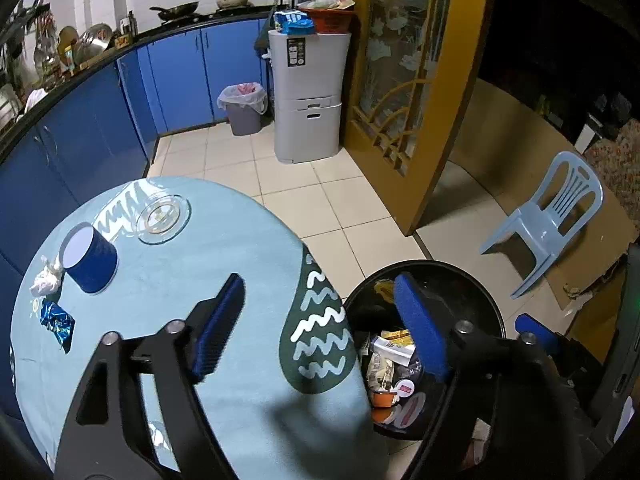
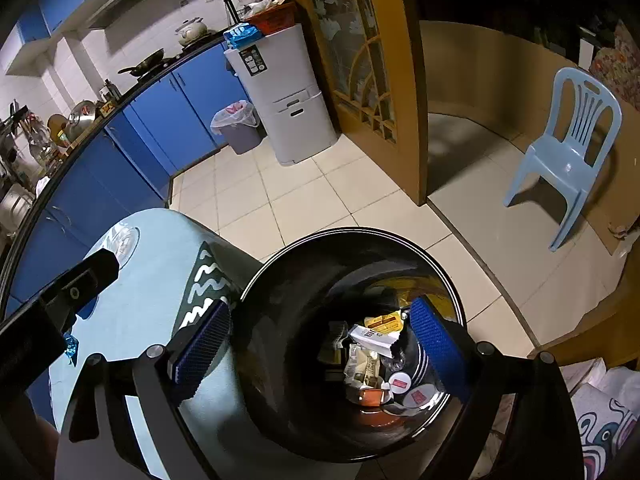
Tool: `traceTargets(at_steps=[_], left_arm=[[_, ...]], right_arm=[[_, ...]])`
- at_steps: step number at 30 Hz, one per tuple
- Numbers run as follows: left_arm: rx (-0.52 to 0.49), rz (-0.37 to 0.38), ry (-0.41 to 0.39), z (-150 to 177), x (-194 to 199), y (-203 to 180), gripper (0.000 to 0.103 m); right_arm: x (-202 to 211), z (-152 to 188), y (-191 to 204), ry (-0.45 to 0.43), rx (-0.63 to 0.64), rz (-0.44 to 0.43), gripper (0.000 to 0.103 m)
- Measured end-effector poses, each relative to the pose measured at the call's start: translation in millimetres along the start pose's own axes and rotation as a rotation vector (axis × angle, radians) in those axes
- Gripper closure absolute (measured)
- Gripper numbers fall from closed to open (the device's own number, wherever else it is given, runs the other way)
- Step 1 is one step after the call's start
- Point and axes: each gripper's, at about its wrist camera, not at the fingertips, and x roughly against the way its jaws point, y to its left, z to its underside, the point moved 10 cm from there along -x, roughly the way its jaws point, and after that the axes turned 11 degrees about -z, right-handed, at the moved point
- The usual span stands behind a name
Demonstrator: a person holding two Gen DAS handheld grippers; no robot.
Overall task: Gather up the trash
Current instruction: 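Move both open tools back over the table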
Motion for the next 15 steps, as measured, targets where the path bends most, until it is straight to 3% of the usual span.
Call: traceTargets(at_steps=[2,4,9,15], left_arm=[[0.025,-0.007,-0.003,-0.7,1.1,9.7,0.009],[0.047,-0.008,-0.004,-0.7,1.7,17.0,0.006],[0.089,-0.002,0.016,2.1,0.4,35.9,0.004],[0.118,-0.052,0.009,6.5,-1.4,68.5,0.004]], right_arm=[[-0.6,0.0,4.4,-0.001,0.007,-0.003,0.014],[-1.3,0.2,11.4,-0.004,0.016,-0.009,0.014],[-6.3,2.9,29.7,0.003,0.036,-0.026,0.014],[-16.4,6.5,54.7,0.029,0.074,-0.042,0.014]])
